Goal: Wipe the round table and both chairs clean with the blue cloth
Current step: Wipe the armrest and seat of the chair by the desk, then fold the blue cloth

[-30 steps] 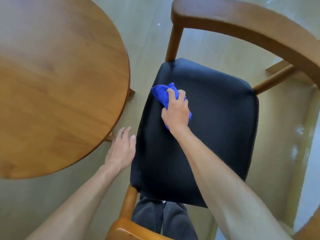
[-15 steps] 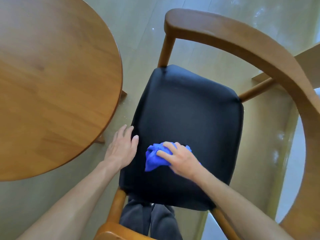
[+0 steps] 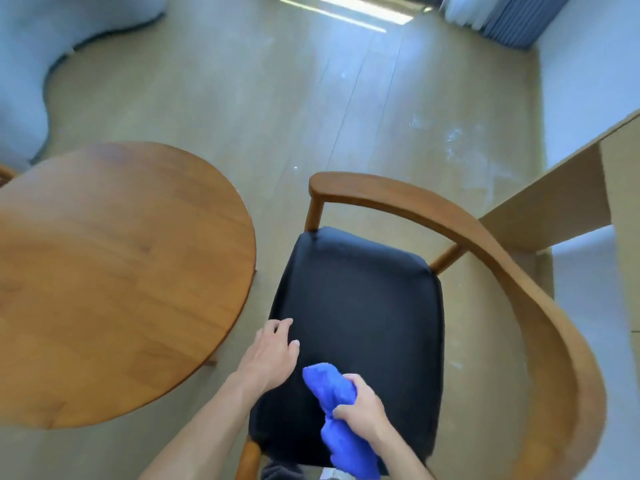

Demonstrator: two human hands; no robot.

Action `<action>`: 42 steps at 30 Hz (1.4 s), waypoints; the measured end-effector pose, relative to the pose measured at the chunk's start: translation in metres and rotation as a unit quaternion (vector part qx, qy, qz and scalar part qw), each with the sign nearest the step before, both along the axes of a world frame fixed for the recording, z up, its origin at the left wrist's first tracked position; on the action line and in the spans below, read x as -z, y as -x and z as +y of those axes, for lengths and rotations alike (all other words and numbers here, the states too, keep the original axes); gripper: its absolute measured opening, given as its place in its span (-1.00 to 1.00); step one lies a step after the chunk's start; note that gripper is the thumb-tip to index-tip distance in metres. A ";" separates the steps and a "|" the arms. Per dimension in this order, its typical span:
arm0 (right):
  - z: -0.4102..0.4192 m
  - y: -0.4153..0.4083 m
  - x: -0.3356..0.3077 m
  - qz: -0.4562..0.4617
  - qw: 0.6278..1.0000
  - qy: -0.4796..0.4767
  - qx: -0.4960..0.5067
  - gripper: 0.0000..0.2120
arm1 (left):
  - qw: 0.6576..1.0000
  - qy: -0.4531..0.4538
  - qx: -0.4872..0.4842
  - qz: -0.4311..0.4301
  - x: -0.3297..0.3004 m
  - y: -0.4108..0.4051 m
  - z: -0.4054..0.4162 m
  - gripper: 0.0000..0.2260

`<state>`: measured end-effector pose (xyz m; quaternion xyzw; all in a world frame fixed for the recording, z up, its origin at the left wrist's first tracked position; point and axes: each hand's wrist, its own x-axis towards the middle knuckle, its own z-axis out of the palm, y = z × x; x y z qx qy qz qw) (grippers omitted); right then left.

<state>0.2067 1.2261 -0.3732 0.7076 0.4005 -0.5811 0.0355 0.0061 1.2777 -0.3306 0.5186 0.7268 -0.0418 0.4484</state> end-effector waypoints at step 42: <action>-0.135 0.030 -0.540 0.309 0.776 -0.549 0.033 -0.70 | 0.863 -0.441 -0.023 -0.245 -0.500 0.015 -0.215 -0.77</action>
